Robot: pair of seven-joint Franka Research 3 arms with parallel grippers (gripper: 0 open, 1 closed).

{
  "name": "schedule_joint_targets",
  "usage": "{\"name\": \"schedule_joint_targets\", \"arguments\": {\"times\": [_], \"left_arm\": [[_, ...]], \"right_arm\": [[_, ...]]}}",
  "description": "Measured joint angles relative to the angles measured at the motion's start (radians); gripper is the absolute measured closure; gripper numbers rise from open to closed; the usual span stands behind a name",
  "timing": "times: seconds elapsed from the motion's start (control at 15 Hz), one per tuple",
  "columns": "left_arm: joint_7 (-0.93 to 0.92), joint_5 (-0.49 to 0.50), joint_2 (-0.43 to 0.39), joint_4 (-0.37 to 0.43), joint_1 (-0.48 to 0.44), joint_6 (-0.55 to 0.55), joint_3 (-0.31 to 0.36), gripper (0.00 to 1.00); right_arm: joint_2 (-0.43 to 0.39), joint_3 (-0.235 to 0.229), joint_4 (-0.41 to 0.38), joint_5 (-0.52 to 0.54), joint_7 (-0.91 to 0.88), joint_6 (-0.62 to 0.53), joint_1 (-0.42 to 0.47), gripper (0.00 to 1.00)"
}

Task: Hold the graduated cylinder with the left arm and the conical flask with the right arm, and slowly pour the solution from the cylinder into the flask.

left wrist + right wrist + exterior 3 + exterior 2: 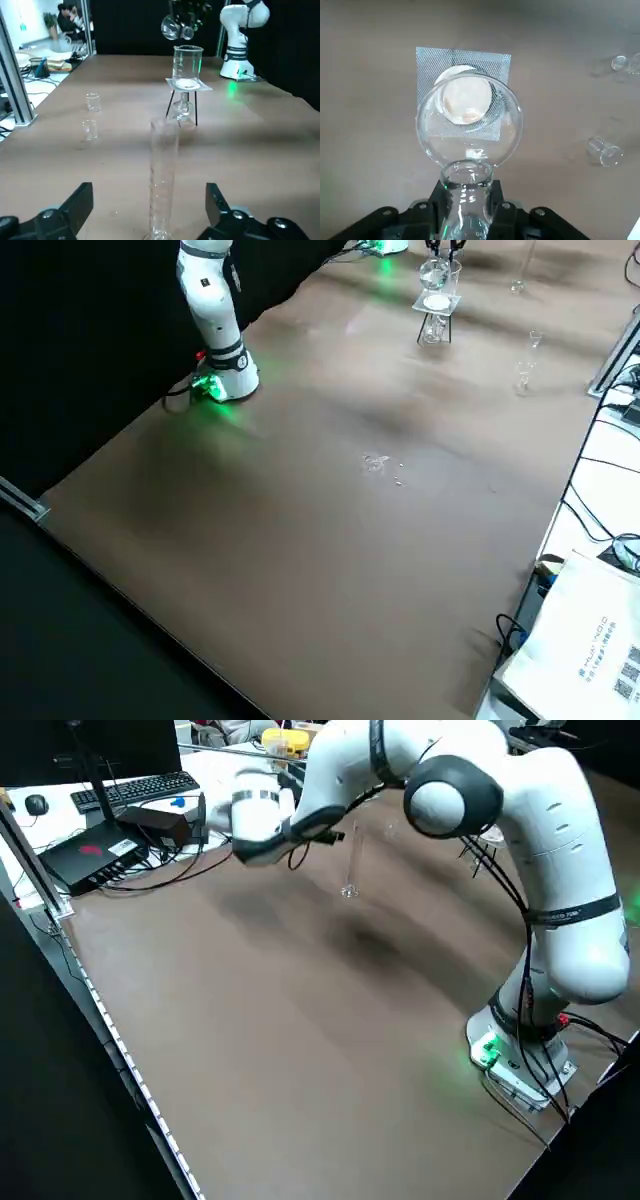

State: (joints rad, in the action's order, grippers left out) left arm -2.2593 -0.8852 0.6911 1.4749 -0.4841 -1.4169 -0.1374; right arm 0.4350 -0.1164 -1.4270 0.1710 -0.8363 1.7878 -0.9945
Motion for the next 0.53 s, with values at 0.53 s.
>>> {"name": "schedule_joint_targets", "arguments": {"times": [0.53], "left_arm": [[0.26, 0.105, -0.187, -0.02, 0.109, -0.065, -0.012, 0.01]], "right_arm": [[0.005, 0.0, 0.002, 0.037, 0.0, -0.013, -0.006, 0.61]]}}
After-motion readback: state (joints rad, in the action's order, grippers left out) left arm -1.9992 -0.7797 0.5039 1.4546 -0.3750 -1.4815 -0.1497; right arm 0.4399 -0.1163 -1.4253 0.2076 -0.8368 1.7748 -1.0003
